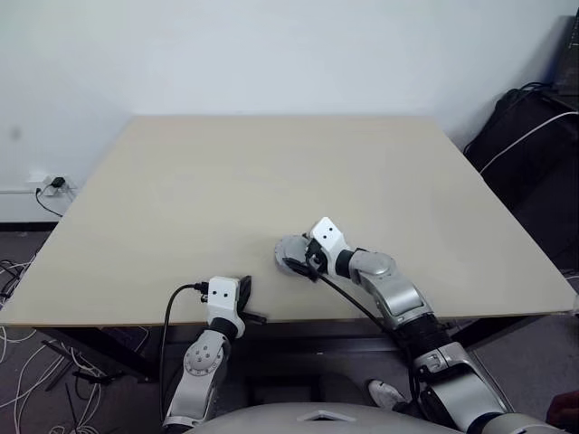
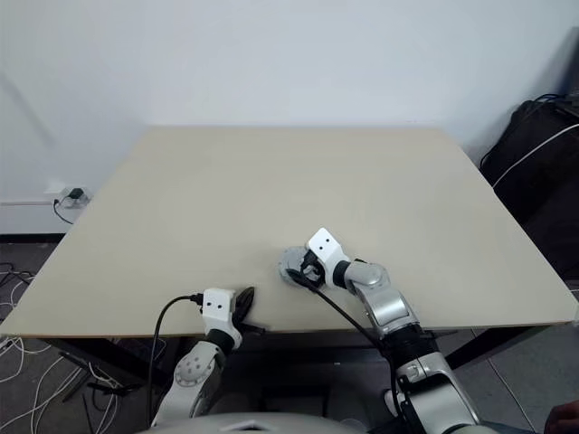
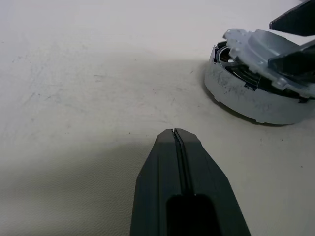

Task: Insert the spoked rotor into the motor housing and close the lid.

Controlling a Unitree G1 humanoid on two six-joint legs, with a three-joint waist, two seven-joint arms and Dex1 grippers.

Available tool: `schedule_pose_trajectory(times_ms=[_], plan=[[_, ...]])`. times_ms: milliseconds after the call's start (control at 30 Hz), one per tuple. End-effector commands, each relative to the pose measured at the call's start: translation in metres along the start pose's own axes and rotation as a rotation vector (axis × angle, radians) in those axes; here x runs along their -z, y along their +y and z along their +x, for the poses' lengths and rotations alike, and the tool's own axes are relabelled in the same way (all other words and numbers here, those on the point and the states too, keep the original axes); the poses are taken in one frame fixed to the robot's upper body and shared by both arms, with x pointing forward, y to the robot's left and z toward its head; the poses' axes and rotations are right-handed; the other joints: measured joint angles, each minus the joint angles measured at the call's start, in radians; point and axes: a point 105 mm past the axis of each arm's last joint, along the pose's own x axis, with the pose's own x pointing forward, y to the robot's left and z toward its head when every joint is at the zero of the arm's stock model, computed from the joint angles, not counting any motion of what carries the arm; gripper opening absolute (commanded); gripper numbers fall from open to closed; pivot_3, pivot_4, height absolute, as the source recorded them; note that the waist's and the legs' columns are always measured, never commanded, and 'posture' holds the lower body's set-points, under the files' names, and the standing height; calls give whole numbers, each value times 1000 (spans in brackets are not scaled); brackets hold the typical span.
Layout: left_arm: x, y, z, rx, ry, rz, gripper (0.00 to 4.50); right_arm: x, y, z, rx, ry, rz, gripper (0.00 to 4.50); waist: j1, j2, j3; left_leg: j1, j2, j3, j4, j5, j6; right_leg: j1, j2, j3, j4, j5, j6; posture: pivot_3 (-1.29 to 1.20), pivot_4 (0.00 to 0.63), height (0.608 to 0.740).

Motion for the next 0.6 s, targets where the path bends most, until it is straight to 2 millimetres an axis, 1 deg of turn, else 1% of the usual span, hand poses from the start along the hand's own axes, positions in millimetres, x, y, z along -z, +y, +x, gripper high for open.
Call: schedule_pose_trajectory(times_ms=[33, 133, 233, 300, 600], plan=[[-12, 1, 3, -5, -47, 12, 0, -10, -7, 1, 24, -17, -38, 4476, 1, 0, 0, 0, 0, 0, 0, 0, 0, 0, 0, 0, 0, 0, 0, 0, 0, 740], [-12, 1, 3, -7, -48, 11, 0, -8, -9, 1, 34, -5, -32, 4476, 1, 0, 0, 0, 0, 0, 0, 0, 0, 0, 0, 0, 0, 0, 0, 0, 0, 740], [-12, 1, 3, -5, -48, 11, 0, -9, -10, 0, 37, -13, -23, 3899, 1, 1, 0, 1, 0, 0, 0, 0, 0, 1, 0, 0, 0, 0, 0, 0, 0, 740], [-12, 1, 3, -3, -48, 11, 0, -10, -10, 0, 40, -21, -19, 3320, 2, 1, 0, 1, 0, 0, 0, 0, 0, 1, 0, 0, 0, 0, 0, 0, 0, 740], [-11, 0, 4, 2, -45, 14, 0, -17, -10, -1, 51, -57, 24, 3292, 1, 1, 0, 1, 0, 0, 0, 0, 0, 1, 0, 0, 0, 0, 1, 0, 0, 740]])
